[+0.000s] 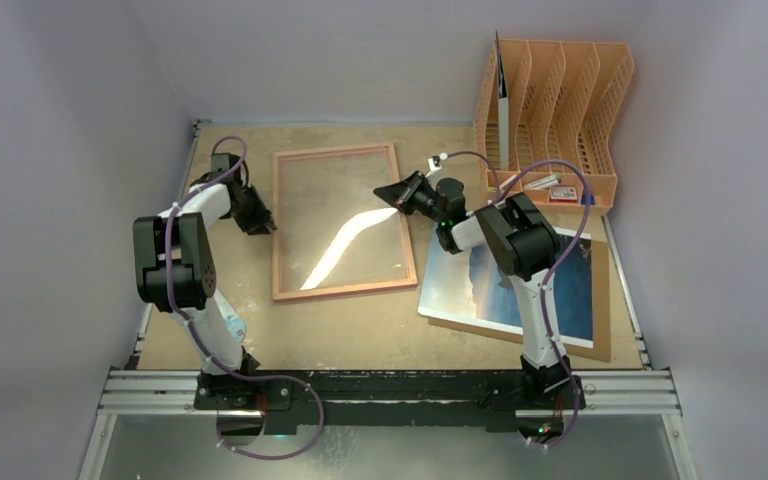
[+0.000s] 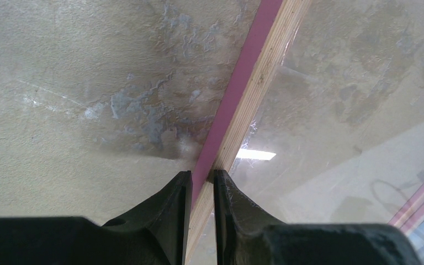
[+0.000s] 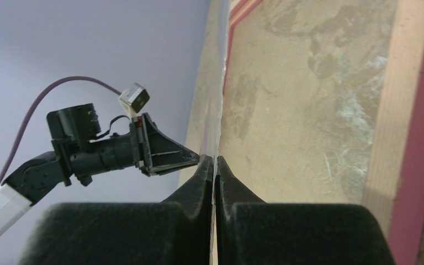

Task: Put the photo into the frame

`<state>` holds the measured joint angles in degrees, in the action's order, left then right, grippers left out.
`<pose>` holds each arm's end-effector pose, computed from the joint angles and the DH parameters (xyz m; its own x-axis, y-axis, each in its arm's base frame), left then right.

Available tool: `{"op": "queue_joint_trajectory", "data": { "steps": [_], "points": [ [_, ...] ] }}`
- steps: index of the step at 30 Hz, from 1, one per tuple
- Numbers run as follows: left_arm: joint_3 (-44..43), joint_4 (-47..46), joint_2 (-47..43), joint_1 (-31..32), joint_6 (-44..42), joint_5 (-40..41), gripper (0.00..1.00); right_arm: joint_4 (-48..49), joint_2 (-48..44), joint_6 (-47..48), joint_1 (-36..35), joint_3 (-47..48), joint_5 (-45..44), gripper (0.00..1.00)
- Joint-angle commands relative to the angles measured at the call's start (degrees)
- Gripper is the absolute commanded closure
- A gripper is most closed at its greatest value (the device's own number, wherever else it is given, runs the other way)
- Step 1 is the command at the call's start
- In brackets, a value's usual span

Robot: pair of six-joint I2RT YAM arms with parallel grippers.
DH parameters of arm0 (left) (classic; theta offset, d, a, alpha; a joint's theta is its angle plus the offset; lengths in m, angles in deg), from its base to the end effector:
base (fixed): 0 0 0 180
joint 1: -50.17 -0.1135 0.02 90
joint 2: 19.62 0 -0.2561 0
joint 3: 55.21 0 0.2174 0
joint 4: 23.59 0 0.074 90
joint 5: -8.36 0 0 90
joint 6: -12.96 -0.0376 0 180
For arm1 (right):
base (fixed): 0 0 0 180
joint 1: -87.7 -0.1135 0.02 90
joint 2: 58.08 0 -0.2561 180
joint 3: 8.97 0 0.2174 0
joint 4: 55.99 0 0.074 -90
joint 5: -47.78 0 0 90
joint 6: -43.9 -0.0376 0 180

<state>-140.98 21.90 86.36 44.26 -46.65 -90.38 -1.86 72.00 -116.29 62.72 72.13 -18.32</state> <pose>0.3390 0.0294 0.1833 -0.7620 -0.5816 -0.2849 -0.4927 0.8061 -0.3276 0.3883 0.1977 0.1552 -0.6798 0.6322 -0.3717 -0.3314 0.1874 0.9247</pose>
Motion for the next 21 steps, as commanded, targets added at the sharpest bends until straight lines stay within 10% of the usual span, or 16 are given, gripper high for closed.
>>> {"op": "queue_joint_trajectory", "data": {
  "steps": [1,21],
  "points": [
    [0.59,1.54,3.38,1.08,-1.54,2.07,0.77,-4.01,-2.62,1.01,-0.42,2.05,-3.19,1.00],
    [0.28,1.55,3.38,1.08,-1.74,1.66,0.77,-8.40,-3.85,0.66,-0.08,1.47,-6.20,1.00]
  ]
}}
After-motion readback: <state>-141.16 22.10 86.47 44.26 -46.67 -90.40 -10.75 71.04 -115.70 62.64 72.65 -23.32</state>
